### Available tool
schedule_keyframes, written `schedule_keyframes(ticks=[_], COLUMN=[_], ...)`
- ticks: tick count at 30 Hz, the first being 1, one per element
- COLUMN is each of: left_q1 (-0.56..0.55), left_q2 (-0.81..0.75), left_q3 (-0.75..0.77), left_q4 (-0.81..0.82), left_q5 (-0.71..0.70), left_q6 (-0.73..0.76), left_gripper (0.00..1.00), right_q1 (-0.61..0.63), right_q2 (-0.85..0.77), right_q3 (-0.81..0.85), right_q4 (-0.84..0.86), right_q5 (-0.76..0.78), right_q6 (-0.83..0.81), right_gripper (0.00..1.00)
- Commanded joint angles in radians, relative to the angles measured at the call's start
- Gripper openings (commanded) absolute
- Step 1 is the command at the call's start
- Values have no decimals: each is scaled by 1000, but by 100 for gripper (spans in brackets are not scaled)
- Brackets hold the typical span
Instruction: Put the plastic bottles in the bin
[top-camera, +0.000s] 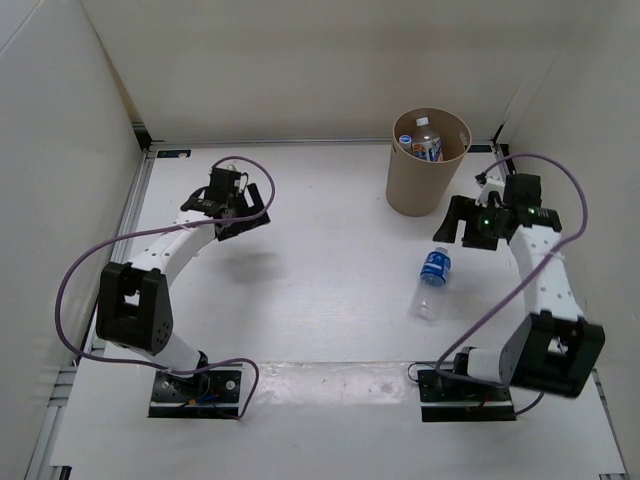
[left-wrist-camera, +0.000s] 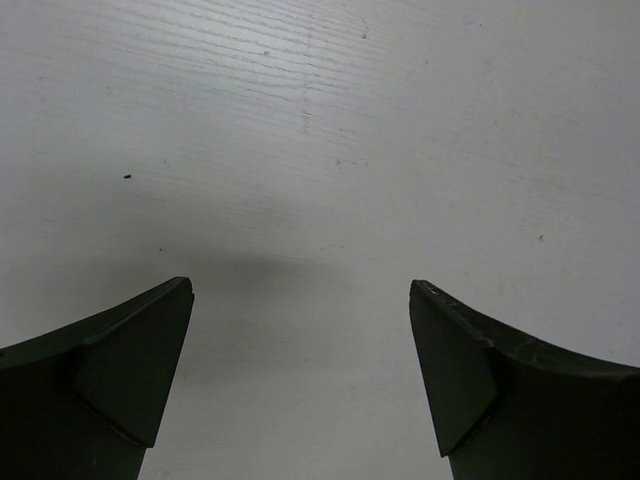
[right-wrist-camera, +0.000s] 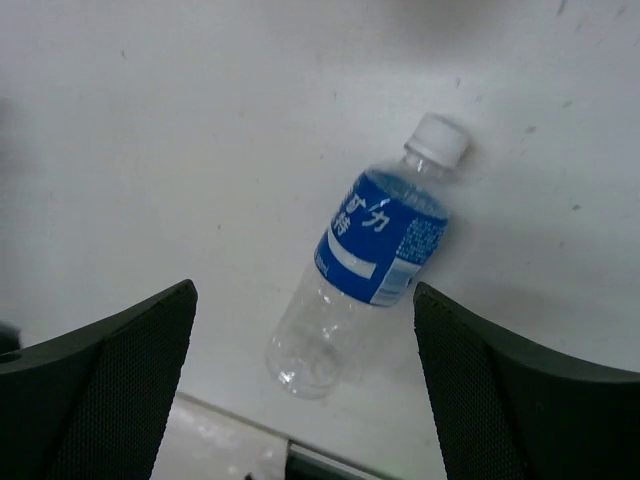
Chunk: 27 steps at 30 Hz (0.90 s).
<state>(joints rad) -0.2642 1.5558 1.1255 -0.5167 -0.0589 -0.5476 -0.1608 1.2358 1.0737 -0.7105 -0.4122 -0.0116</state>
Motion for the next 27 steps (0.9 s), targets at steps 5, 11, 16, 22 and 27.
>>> schedule_keyframes(ticks=[5,11,16,22,27], left_q1=[3,2,3,3,8], left_q2=[-40,-51,-68,-71,-66], left_q3=[-29,-33,-49,-53,-53], left_q4=[21,14,0,0,0], left_q5=[31,36,28,24,21], left_q6=[-14,-14,-11,-18,-26], left_gripper=[100,100,100,100,100], right_q1=[-7,15,24,26,29], right_q2=[134,191,208,272,390], right_q3=[88,51,2,40,118], right_q4=[-165,-185,-182,-217,-299], right_q5=[-25,-16,4,27,35], right_q6=[-23,-31,-11,-21,-77], right_gripper=[90,90,90,90,90])
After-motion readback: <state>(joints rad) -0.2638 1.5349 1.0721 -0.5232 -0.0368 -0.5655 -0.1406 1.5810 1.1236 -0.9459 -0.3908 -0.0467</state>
